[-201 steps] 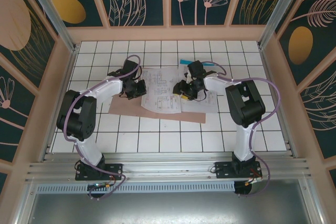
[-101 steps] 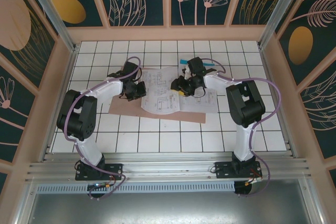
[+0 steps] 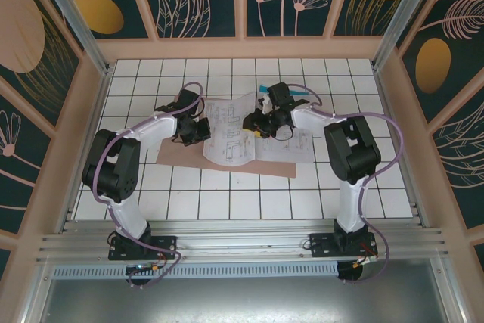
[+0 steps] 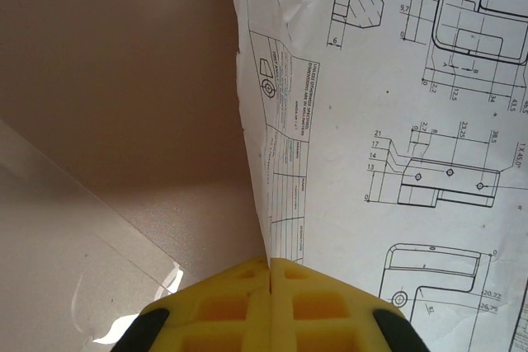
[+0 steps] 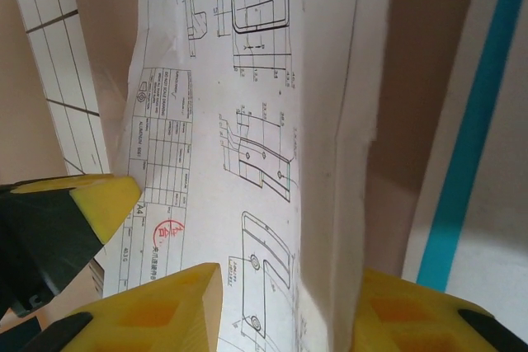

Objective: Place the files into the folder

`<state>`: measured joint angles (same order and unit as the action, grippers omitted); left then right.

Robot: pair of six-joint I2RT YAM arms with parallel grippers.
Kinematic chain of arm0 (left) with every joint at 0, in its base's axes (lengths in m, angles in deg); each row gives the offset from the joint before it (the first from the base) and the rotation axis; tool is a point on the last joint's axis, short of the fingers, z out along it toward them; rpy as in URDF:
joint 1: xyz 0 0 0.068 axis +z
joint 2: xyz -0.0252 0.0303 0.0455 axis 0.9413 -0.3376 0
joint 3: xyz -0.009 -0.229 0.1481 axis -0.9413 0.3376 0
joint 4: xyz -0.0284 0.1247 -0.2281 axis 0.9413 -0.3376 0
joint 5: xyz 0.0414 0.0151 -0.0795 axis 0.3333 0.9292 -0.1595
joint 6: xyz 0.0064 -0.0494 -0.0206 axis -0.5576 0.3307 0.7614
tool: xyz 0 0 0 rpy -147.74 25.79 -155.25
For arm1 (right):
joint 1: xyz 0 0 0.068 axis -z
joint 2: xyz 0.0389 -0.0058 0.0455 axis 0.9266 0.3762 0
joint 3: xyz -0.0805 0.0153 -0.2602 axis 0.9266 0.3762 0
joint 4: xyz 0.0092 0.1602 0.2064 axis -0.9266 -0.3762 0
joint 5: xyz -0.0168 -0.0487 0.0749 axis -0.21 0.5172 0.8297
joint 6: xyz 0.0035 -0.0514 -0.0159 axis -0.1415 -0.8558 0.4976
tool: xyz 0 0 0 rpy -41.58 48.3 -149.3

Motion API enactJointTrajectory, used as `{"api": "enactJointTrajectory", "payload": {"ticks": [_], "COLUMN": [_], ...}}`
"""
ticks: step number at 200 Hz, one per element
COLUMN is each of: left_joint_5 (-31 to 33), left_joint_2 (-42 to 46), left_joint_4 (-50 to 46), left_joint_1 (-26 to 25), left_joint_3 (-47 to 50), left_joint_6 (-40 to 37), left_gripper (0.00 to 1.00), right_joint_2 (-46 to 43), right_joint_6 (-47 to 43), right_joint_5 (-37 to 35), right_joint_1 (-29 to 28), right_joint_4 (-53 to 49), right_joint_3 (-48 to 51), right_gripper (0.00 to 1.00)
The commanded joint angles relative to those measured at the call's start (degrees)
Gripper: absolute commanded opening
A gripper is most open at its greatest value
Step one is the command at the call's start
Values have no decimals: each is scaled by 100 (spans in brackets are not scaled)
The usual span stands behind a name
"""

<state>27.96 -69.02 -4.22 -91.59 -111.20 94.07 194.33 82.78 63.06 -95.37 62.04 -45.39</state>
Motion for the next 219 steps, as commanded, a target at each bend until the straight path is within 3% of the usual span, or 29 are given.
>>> {"api": "enactJointTrajectory", "payload": {"ticks": [1, 82, 129, 167, 194, 219], "left_joint_5": [-51, -42, 316, 666, 1010, 874], "left_joint_2": [-89, -77, 117, 455, 625, 758], "left_joint_4": [89, 114, -42, -51, -280, -267], "left_joint_1": [5, 5, 26, 532, 949, 1437], "left_joint_3": [80, 59, -20, 84, 206, 593], "left_joint_6": [-67, -44, 107, 399, 640, 982], "left_gripper": [0, 0, 0, 49, 68, 81], "right_joint_2": [230, 505, 181, -226, -526, -780], "right_joint_6": [-125, -307, -664, -1004, -1324, -1613], "right_joint_5": [53, -169, -822, -1250, -1581, -1847], "right_joint_1": [-114, -233, -226, -194, -189, -190], "right_joint_4": [-170, -467, -646, -466, -280, -49], "right_joint_3": [-239, -428, -300, -153, -111, -119], "right_gripper": [37, 28, 0, 0, 0, 0]}}
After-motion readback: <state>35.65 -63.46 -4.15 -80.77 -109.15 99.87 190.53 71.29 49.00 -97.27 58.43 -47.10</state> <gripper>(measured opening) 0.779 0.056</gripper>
